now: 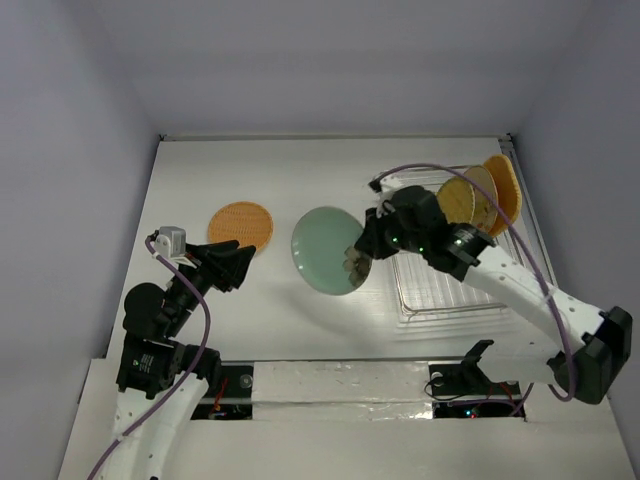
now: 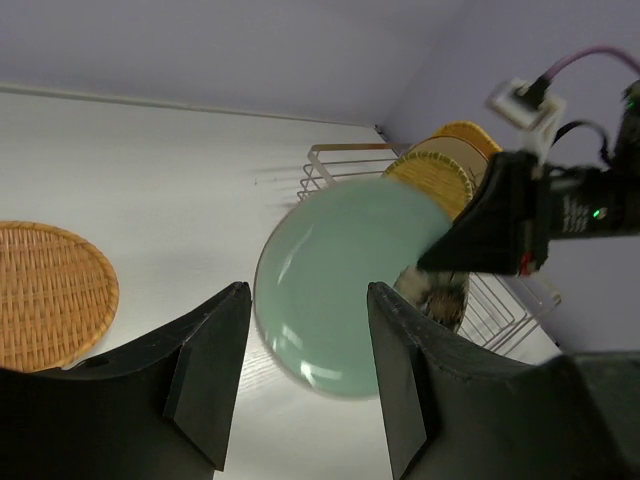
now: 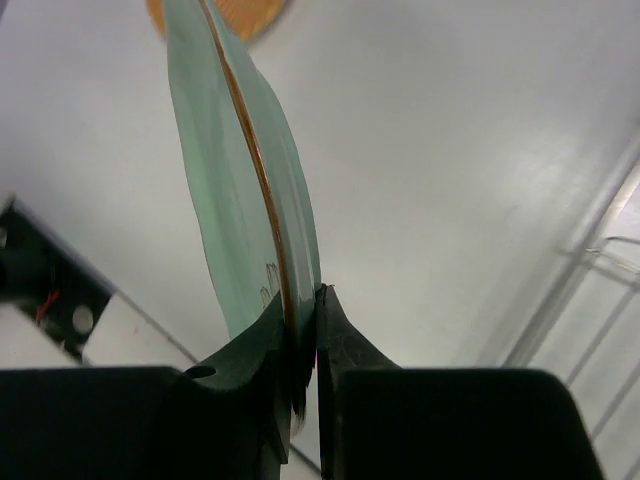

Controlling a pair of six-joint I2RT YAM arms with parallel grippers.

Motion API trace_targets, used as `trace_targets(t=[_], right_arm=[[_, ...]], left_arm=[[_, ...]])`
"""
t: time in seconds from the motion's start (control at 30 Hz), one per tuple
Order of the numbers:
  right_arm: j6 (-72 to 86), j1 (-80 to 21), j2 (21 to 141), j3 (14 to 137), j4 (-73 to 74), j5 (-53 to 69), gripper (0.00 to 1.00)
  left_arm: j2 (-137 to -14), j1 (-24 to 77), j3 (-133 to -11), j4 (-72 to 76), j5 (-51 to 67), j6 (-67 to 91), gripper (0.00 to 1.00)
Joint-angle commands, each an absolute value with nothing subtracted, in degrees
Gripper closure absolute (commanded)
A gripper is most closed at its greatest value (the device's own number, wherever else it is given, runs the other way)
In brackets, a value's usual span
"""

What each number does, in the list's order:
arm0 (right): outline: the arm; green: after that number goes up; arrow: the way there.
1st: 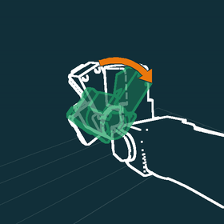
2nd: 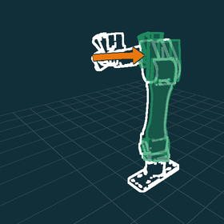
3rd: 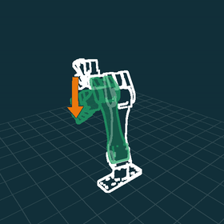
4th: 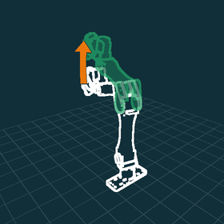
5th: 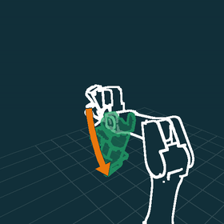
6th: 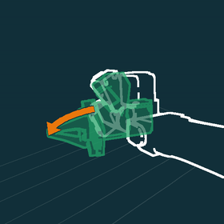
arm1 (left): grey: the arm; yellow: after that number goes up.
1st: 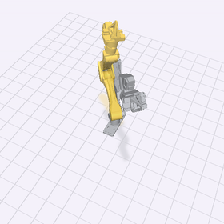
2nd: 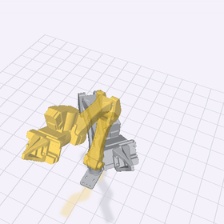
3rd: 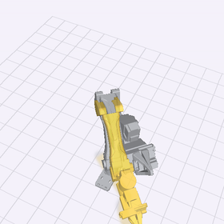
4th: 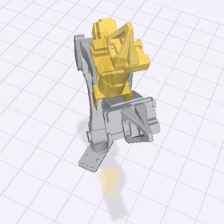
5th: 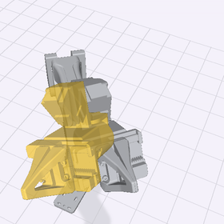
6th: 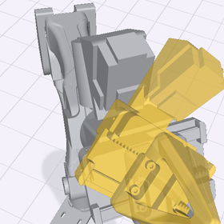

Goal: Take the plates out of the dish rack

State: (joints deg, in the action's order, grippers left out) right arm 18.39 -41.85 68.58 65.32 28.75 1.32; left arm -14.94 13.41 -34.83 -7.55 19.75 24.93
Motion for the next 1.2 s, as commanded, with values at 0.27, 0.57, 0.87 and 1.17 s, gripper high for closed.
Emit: trace_targets(t=[0.27,0.57,0.87,1.17], right_arm=[[23.55,-46.49,77.78,59.86,11.34,9.06,1.0],[25.93,-46.49,83.67,56.08,8.96,3.7,1.0],[34.18,-46.49,84.81,50.11,10.82,-10.29,0.74],[38.32,-46.49,91.23,47.02,6.94,-12.48,0.67]], left_arm=[[-15.56,12.66,-34.37,-4.48,20.66,24.96,0.53],[-15.38,12.66,-34.36,-4.48,20.74,24.96,0.53],[-15.21,12.66,-34.28,-4.39,20.83,25.05,0.53],[-15.29,12.66,-34.37,-4.39,21.01,24.96,0.53]])
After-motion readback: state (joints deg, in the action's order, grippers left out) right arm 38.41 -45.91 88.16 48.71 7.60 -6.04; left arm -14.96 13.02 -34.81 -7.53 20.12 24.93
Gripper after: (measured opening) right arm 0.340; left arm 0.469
